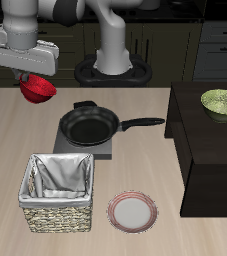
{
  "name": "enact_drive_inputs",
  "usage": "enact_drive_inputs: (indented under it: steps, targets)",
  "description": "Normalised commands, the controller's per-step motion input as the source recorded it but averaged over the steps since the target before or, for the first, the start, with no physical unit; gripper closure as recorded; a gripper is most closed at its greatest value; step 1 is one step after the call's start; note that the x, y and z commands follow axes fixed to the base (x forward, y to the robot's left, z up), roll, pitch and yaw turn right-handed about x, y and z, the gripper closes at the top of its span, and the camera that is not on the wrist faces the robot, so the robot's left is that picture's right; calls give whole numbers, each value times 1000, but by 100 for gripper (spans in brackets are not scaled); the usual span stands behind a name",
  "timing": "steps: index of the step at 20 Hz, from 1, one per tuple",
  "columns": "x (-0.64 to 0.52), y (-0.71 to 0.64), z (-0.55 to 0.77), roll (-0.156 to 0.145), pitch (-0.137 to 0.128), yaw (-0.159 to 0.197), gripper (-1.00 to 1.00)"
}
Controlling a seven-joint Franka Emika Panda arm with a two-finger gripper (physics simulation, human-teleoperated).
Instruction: Place the red bowl in the basket
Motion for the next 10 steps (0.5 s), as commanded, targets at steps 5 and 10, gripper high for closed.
enact_drive_inputs:
  steps: [5,10]
  targets:
    - [247,201,145,17,-1,-16,100]
    - [257,267,135,-1,-11,-4,100]
